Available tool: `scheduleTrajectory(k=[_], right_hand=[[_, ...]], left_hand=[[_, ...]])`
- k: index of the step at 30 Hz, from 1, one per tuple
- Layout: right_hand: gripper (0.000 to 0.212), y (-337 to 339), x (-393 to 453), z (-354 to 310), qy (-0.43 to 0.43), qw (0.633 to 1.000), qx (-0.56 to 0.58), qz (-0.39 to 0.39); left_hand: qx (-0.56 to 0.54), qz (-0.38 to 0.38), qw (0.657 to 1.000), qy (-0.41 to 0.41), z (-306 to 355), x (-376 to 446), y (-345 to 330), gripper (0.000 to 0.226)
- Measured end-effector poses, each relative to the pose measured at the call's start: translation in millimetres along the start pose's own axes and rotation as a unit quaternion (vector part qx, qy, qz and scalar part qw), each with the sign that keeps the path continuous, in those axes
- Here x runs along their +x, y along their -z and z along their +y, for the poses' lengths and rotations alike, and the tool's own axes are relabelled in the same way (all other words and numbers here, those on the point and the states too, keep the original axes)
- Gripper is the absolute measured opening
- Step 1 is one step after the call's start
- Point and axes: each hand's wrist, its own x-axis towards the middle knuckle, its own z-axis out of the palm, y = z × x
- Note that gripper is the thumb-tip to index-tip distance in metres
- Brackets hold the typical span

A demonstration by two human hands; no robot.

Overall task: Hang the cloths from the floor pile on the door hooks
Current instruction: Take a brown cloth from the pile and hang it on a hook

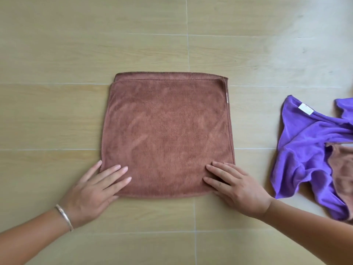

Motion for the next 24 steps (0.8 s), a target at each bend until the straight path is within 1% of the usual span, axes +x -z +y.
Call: scheduleTrajectory(k=[3, 5, 8, 10, 12, 15, 20, 22, 24], right_hand=[[0.033, 18, 5, -5, -0.043, 0.999, -0.002, -0.024], [0.031, 38, 9, -5, -0.090, 0.995, -0.011, -0.050], [0.034, 79, 15, -13, -0.140, 0.987, -0.024, -0.081], [0.036, 106, 21, -20, -0.171, 0.979, -0.035, -0.106], [0.035, 140, 29, -29, -0.201, 0.973, -0.037, -0.107], [0.031, 197, 40, -37, -0.233, 0.968, -0.036, -0.088], [0.035, 304, 63, -39, -0.256, 0.959, -0.058, -0.110], [0.037, 353, 72, -44, -0.260, 0.957, -0.066, -0.112], [0.039, 406, 82, -52, -0.263, 0.955, -0.073, -0.117]], left_hand=[[-0.021, -0.017, 0.999, 0.022, 2, 5, 15, 0.057], [-0.025, -0.024, 0.998, 0.060, 0, 8, 27, 0.058], [-0.032, -0.033, 0.990, 0.134, 0, 12, 58, 0.045], [-0.036, -0.058, 0.982, 0.177, 4, 18, 87, 0.040], [-0.041, -0.084, 0.974, 0.206, 8, 24, 128, 0.044], [-0.029, -0.097, 0.966, 0.237, 7, 30, 190, 0.044], [-0.011, -0.129, 0.957, 0.260, 6, 43, 301, 0.044], [-0.019, -0.131, 0.955, 0.266, 5, 48, 351, 0.043], [-0.037, -0.110, 0.955, 0.272, 8, 51, 407, 0.041]])
